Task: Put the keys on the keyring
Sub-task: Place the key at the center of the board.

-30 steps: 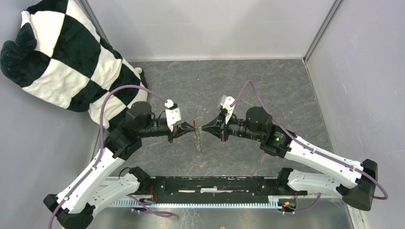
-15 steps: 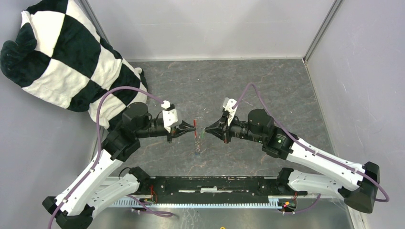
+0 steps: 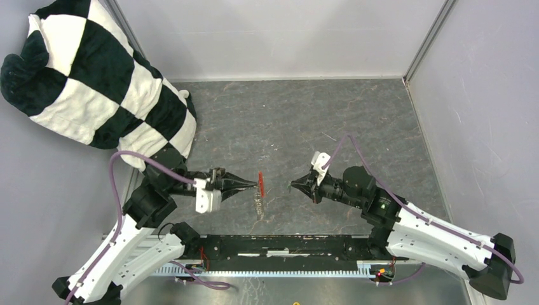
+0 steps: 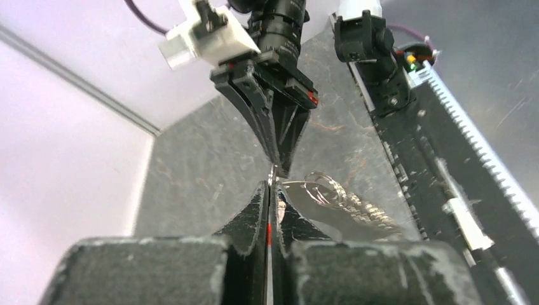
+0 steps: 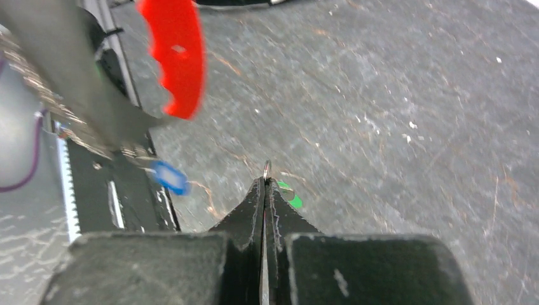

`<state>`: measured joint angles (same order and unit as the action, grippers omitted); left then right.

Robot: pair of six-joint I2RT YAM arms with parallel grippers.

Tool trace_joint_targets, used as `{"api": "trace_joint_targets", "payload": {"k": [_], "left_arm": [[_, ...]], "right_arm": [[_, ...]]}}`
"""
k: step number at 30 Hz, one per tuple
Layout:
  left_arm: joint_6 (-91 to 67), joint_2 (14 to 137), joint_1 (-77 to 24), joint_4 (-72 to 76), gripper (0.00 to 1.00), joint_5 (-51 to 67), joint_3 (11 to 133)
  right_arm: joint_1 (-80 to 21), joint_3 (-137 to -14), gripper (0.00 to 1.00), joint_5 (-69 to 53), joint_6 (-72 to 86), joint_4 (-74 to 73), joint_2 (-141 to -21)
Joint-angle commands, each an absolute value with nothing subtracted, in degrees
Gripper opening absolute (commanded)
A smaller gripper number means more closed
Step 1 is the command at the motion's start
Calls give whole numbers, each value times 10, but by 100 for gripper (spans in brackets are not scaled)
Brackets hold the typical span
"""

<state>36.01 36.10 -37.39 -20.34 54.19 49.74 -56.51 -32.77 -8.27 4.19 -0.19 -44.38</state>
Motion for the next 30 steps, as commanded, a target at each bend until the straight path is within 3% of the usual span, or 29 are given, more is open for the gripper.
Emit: {"api": "trace_joint_targets", "payload": {"k": [1,7,18,25,30], "left_arm": [[651,369,-376,-302,2,604,533],[796,368,-376,-355,2,606,534],[823,361,-376,-355,2,628,529],[612,364,-376,-196,2,642,524],[545,372,-376,-149,2,652,528]], "right_arm": [[-563,-291,0,-33,17,71,-390],[-564,-257,0,-9,6,106,-375],[-563,-241,0,-4,5,124,-383],[-563,-217,0,13,7,116,-374],[-563,-207,0,9,6,121,-374]]}}
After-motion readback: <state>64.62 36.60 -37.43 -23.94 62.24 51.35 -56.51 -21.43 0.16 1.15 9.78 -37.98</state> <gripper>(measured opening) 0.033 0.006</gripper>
